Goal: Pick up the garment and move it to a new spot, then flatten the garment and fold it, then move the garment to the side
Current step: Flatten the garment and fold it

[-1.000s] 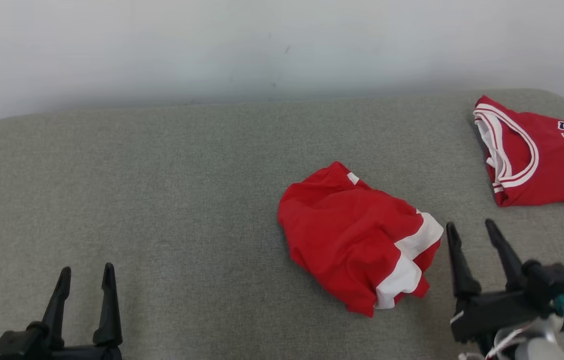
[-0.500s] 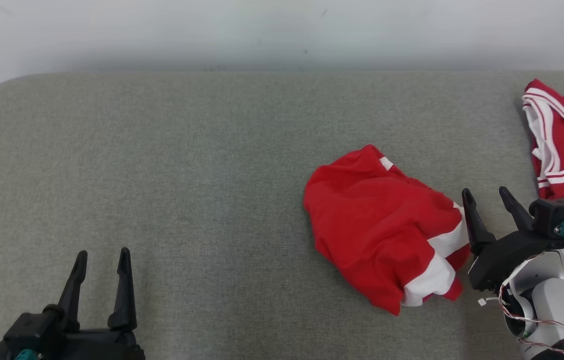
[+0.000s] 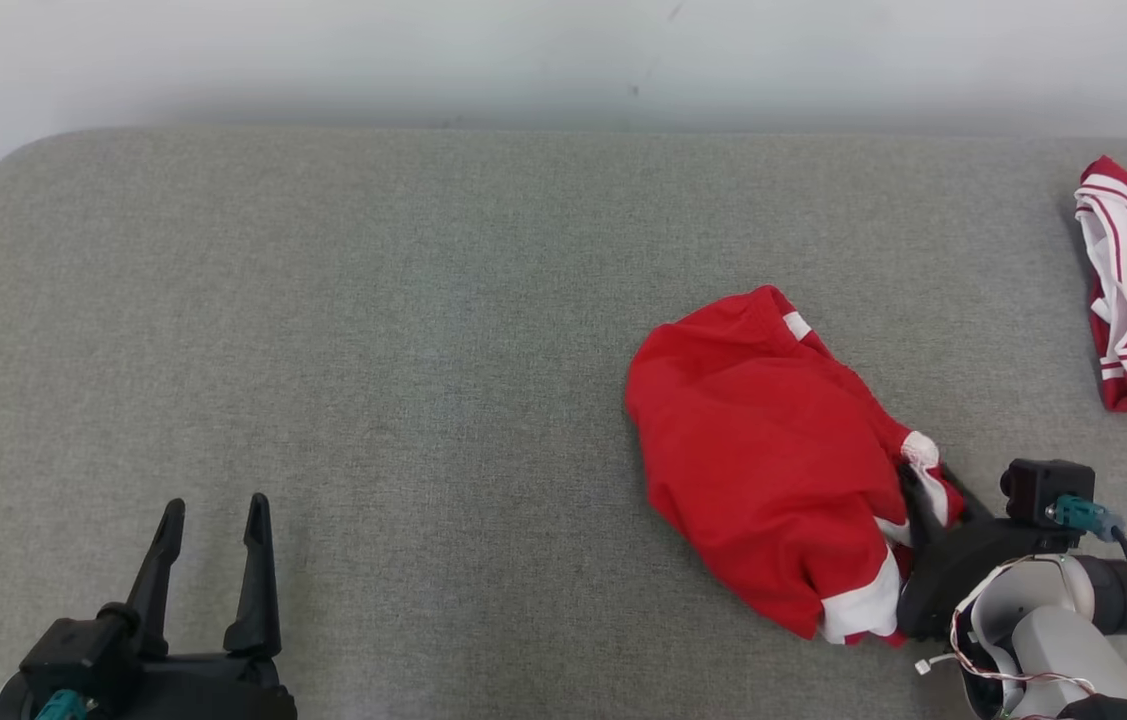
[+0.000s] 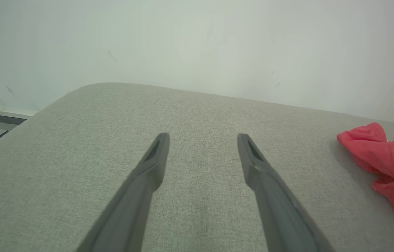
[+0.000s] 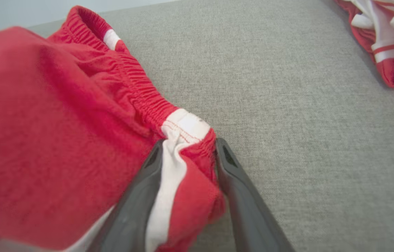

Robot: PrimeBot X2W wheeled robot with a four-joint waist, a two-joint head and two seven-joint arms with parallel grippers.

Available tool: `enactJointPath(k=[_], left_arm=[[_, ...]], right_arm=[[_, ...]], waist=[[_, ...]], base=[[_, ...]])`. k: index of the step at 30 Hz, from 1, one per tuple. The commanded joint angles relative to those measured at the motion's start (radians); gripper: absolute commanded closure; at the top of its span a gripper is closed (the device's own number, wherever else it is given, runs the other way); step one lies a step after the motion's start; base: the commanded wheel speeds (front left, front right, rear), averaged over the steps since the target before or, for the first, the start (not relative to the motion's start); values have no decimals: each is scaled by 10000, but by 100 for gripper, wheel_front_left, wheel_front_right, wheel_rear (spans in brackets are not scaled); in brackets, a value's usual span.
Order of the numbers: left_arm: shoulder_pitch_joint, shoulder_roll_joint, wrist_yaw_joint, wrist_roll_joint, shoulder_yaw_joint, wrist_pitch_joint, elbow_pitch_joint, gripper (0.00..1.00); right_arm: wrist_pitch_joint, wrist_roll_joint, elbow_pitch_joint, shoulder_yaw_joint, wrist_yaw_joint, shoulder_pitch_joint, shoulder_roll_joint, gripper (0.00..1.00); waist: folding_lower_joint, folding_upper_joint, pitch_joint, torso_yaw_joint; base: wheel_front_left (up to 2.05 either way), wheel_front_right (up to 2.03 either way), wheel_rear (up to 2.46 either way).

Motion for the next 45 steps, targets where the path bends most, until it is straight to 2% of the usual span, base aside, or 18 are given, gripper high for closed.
enactJointPath(k=[1, 9, 14, 19, 24, 31, 36, 41, 42, 43, 44, 45], left_arm=[[-97, -42, -26, 105, 39, -4, 36, 0], [13, -117, -83, 244, 92, -4, 108, 0], [120, -163, -114, 257, 165, -4, 103, 0], [234, -214, -124, 239, 264, -4, 67, 0], [337, -271, -102, 211, 392, -4, 26, 0], [622, -321, -11, 202, 489, -4, -76, 0], [686, -339, -10, 216, 495, -4, -24, 0], [670, -353, -13, 189, 473, -4, 43, 0], [650, -357, -23, 175, 465, -4, 70, 0], [635, -361, -29, 165, 455, -4, 88, 0], [620, -361, -32, 163, 452, -4, 108, 0], [617, -358, -28, 152, 462, -4, 121, 0]], right_arm=[[-179, 142, 177, 117, -28, 51, 80, 100], [-1144, 183, 528, 72, -30, -546, -497, 100], [-1673, -116, 179, 114, -30, -1260, -973, 100], [-1861, -385, -426, 486, -30, -1821, -1011, 100], [-1823, -506, -1376, 1547, -30, -2112, -577, 100], [-1416, -305, -2173, 3714, -30, -1601, 478, 100], [-1421, 74, -1898, 5330, -30, -977, 1125, 100], [-1647, 591, -1186, 6674, -30, -429, 1390, 100], [-1725, 748, -1158, 6938, -30, -378, 1407, 96], [-1804, 890, -1167, 7220, -30, -364, 1415, 52], [-1851, 1046, -1148, 7432, -30, -329, 1413, 0], [-1920, 1209, -1118, 7547, -30, -321, 1399, 0]], waist=[[-1, -1, -96, -68], [-1, -1, -425, -176], [-1, -1, -626, -138], [-1, -1, -822, -52], [-1, -1, -1073, 135], [-1, -1, -1290, 401], [-1, -1, -1324, 594], [-1, -1, -1320, 734], [-1, -1, -1311, 753], [-1, -1, -1301, 764], [-1, -1, -1291, 764], [-1, -1, -1280, 746]], base=[[0, 0, 0], [0, 0, 0], [0, 0, 0], [0, 0, 0], [0, 0, 0], [0, 0, 0], [0, 0, 0], [0, 0, 0], [0, 0, 0], [0, 0, 0], [0, 0, 0], [0, 0, 0]])
